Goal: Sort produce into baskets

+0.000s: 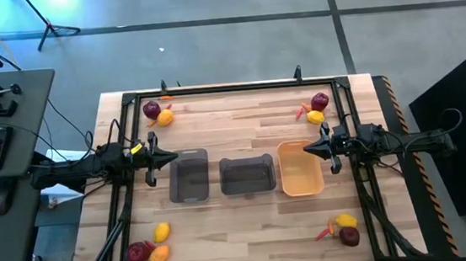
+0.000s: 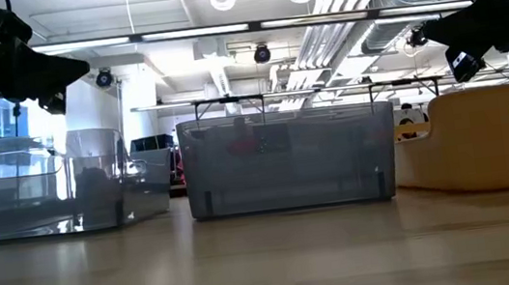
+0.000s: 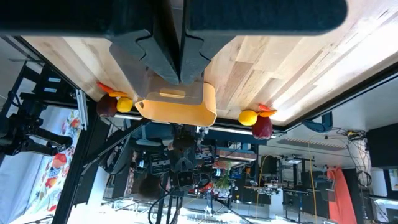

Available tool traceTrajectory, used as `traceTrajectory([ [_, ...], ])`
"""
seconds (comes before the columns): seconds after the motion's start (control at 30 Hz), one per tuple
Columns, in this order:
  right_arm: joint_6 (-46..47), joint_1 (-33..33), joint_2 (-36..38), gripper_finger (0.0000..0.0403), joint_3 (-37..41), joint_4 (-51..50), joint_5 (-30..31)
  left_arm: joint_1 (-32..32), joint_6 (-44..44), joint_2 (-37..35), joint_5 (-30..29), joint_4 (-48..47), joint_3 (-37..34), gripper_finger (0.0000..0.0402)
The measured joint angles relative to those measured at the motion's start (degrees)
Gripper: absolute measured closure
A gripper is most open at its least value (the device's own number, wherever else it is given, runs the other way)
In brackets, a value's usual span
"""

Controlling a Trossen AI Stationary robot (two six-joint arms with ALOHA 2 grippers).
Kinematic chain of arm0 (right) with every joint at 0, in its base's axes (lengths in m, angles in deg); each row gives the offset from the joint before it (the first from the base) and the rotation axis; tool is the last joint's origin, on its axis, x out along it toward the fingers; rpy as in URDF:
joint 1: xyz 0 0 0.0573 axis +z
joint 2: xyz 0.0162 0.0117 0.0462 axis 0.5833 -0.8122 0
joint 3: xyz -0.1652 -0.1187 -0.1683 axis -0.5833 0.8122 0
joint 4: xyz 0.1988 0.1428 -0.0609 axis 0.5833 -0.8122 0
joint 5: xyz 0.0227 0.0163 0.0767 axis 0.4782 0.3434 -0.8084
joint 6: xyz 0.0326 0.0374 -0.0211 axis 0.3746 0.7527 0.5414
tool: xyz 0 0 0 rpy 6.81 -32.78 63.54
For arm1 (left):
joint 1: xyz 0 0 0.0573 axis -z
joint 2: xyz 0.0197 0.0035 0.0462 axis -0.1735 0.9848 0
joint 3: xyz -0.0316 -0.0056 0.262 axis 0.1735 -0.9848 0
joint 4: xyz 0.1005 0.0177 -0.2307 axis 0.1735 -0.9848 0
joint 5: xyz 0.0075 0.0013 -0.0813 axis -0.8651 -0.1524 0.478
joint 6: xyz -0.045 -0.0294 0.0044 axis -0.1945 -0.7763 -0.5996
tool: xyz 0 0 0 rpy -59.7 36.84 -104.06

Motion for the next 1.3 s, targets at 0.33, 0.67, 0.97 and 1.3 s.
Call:
traceTrajectory([
  [0.33, 0.02, 0.00, 0.00, 0.0402, 0.00, 0.00, 0.00, 0.00, 0.00, 0.00, 0.02, -0.01, -0.02, 0.0401],
  [0.67, 0.01, 0.00, 0.00, 0.0402, 0.00, 0.00, 0.00, 0.02, -7.41, 0.11, 0.02, 5.34, -0.02, 0.0401],
  [0.97, 0.02, 0.00, 0.00, 0.0402, 0.02, -0.01, 0.00, 0.00, -23.93, 6.95, -11.44, 29.61, 1.32, 0.0402],
  [1.3, 0.02, 0.00, -0.04, 0.0402, 0.00, -0.02, 0.00, 0.01, -8.97, 36.22, -16.52, 9.13, 34.97, 0.0402],
])
